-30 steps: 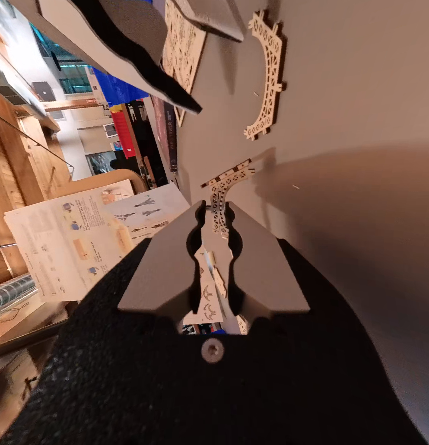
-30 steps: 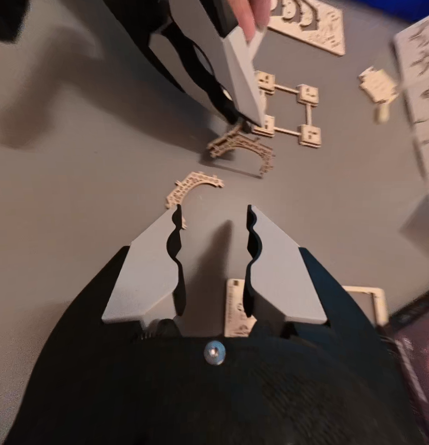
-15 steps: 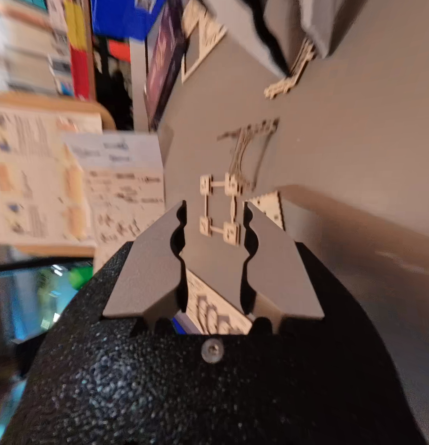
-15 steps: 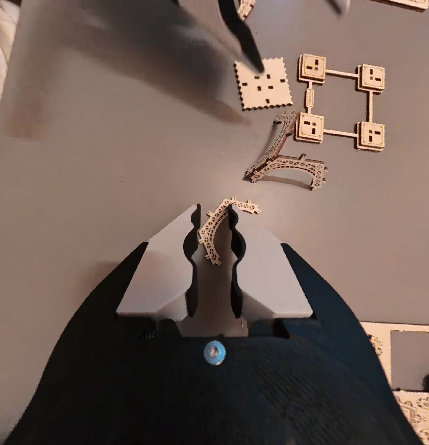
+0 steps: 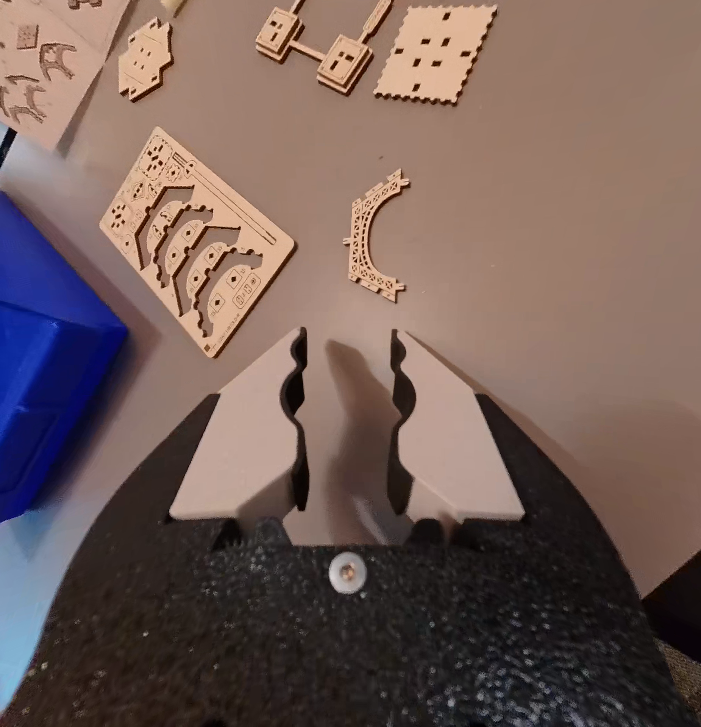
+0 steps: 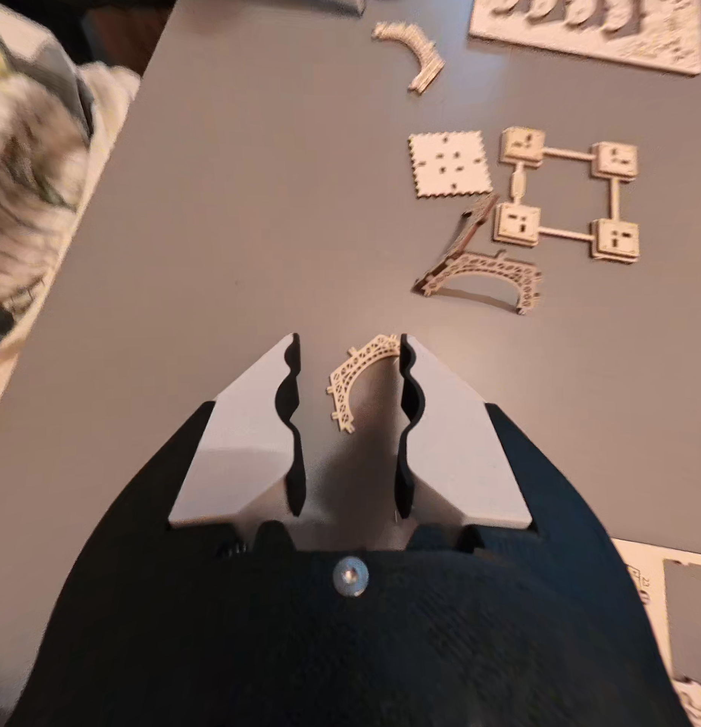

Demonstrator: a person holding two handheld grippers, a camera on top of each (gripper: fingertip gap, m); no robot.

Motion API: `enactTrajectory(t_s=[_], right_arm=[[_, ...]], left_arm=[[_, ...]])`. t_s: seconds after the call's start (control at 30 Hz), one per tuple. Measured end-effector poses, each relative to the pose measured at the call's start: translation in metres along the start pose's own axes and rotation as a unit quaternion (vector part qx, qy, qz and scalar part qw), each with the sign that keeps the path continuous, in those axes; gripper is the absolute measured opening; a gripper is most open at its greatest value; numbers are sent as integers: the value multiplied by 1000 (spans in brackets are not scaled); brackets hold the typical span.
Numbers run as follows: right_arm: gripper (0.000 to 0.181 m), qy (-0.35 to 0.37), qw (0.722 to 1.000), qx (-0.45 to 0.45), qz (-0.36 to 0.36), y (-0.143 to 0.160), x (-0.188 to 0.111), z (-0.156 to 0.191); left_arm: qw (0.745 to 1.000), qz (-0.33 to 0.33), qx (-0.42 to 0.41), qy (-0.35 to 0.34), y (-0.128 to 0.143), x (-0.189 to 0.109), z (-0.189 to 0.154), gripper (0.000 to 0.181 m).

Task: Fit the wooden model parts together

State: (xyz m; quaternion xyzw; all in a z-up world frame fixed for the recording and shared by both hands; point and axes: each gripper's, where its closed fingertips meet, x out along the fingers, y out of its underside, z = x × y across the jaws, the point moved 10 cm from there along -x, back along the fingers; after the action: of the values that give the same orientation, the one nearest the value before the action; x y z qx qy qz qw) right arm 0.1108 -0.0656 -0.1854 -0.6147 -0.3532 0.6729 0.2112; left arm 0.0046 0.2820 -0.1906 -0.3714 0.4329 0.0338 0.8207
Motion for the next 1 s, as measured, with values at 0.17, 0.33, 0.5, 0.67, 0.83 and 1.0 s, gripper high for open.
enactTrajectory(t_s=[0.17, 0.33, 0.5, 0.67, 0.83, 1.0], right_arm=[[47, 7, 998, 44, -47, -8, -2, -6], [46, 77, 993, 91, 24, -6, -9, -7], [47, 82, 993, 78, 41, 3, -16, 9], [50, 136, 986, 69, 64, 10, -16, 20], [47, 125, 987, 85, 54, 13, -9, 29], [42, 69, 989, 129, 26, 7, 0, 40]], left_arm=[[999, -16, -24, 23, -8, 9, 7, 40], [996, -77, 18, 41, -64, 14, -8, 38], [977, -146, 149, 50, -140, 41, -43, 37], [979, -108, 158, 62, -176, 78, -55, 46], [996, -37, 58, 61, -187, 92, -58, 42], [996, -9, 69, 63, -188, 94, -59, 29]])
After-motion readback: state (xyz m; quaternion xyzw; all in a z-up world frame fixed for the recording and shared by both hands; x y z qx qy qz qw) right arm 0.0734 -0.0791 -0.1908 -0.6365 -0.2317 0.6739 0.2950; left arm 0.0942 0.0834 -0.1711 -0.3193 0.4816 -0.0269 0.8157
